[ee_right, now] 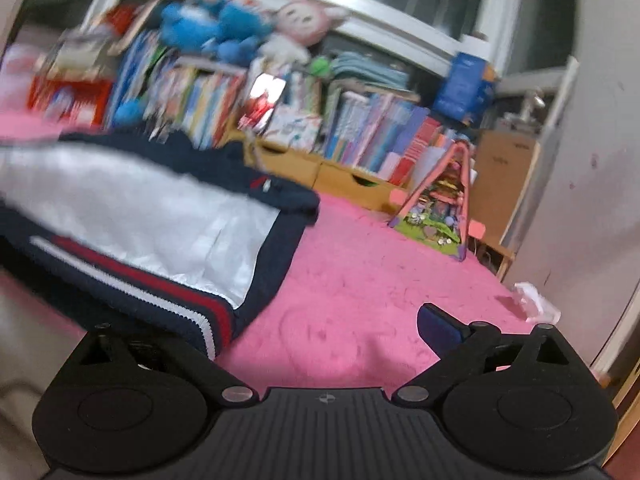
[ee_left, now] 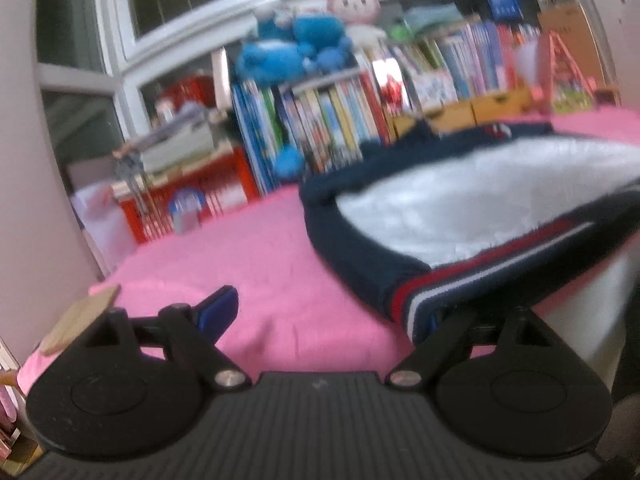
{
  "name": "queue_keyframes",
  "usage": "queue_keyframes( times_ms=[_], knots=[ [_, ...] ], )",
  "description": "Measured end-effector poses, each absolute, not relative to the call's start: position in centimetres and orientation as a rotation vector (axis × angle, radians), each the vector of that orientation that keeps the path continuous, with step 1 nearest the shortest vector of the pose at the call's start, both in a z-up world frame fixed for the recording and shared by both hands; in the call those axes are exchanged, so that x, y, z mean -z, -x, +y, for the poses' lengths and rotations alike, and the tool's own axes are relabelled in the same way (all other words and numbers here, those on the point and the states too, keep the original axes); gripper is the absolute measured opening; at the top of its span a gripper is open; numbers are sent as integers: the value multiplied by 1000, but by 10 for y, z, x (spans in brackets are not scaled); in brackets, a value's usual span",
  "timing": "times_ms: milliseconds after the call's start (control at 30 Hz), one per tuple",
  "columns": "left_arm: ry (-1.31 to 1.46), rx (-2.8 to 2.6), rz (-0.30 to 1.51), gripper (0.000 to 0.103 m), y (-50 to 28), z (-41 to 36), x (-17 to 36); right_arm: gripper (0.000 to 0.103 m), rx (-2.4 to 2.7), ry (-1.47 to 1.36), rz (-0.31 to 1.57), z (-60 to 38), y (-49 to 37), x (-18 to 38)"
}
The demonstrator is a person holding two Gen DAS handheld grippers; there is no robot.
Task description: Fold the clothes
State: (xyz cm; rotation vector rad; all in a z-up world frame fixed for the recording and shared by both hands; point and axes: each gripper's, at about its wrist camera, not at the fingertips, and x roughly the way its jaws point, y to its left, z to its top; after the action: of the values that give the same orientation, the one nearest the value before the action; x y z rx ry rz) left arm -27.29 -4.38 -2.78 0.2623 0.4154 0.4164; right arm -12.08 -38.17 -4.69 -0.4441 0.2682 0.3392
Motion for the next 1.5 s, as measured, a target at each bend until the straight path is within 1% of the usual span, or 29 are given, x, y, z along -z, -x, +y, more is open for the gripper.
queue_keyframes(
  times_ms=[100,200,300,433,567,733,933,1233,1367,1433,1500],
  knots=[
    [-264,-404,428,88,287,-46,25,99,-372,431,284,-388,133,41],
    [-240,-381,408,88,308,-48,8,99,-399,421,271,-398,152,25],
    [-202,-347,371,88,327,-46,-12,102,-423,406,247,-409,171,5],
    [-136,-302,330,88,332,-36,-40,102,-455,297,237,-421,173,-26],
    [-76,-245,278,93,305,-9,-71,103,-458,239,288,-409,131,-36],
    [-24,-223,311,93,236,22,-87,103,-461,169,353,-393,75,-48],
    [28,-231,420,93,173,49,-65,103,-463,85,430,-374,9,-62],
    [33,-209,602,93,114,67,-10,103,-477,173,576,-337,-57,-9],
    [4,-169,635,94,105,67,2,103,-507,226,559,-325,-64,3],
    [21,-168,638,98,103,73,5,103,-518,235,555,-322,-67,8],
    [54,-154,635,98,103,80,5,103,-530,237,562,-321,-69,12]
  ],
)
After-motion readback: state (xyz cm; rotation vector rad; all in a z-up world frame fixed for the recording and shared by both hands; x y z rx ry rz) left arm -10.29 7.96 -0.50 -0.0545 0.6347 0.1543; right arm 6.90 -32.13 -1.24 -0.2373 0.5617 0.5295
